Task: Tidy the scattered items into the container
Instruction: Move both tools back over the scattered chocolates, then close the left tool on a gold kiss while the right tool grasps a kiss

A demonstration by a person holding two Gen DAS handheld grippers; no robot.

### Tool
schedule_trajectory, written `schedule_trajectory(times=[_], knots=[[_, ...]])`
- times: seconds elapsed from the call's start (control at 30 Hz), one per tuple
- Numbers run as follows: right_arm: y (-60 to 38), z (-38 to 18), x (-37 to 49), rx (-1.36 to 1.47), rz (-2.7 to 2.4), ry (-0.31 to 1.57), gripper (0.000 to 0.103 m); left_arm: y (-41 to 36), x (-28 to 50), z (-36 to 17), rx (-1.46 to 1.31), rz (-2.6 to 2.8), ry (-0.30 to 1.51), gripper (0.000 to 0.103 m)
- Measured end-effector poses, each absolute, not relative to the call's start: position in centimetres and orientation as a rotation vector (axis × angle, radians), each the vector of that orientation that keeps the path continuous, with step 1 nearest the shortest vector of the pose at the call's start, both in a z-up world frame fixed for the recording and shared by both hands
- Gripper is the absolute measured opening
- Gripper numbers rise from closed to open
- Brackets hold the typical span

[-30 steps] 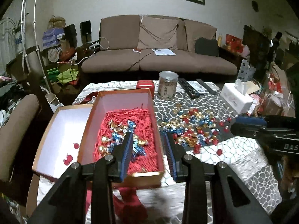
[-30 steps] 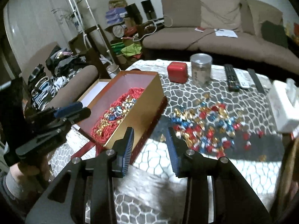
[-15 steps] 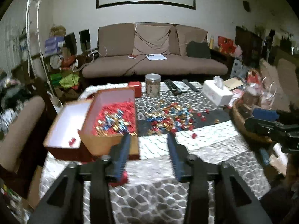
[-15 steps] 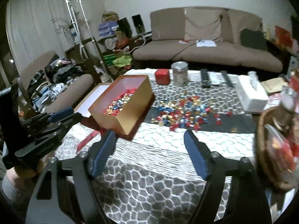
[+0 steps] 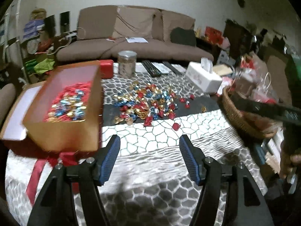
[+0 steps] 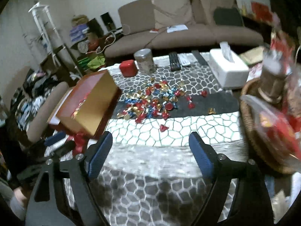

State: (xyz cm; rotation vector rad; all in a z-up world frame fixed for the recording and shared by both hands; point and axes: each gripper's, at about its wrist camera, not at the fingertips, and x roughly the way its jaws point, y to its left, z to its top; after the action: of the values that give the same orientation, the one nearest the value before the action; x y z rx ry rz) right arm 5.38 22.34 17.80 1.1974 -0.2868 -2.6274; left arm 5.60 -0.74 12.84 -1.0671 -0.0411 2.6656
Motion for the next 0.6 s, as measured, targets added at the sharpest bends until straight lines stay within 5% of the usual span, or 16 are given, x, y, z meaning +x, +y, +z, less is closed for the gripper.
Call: schedule_trajectory(times=[0.17,0.33,0.47,0.6], knots=[[22.9,13.5,-0.8,1.300,-2.635,-0.297,0.049,0.8,0.4,9.4,-1.147,2.623,-0.057,0.065],[23.5,10.8,-6.6,1.353,-2.615,-0.322,0.049,0.8,-3.8,7.5,-1.165,2.618,-0.097,0.065],[24.1,8.9,-10.5,1.331,-2.574,-0.394,0.034,0.3,-5.9,5.7,-1.211,2.589,-0.132,0.065],[24.1,6.0,-14.1,1.408,-2.518,-0.434,0.034,-0.1,-6.9,5.6,-1.219,2.591,-0.152,0.065]])
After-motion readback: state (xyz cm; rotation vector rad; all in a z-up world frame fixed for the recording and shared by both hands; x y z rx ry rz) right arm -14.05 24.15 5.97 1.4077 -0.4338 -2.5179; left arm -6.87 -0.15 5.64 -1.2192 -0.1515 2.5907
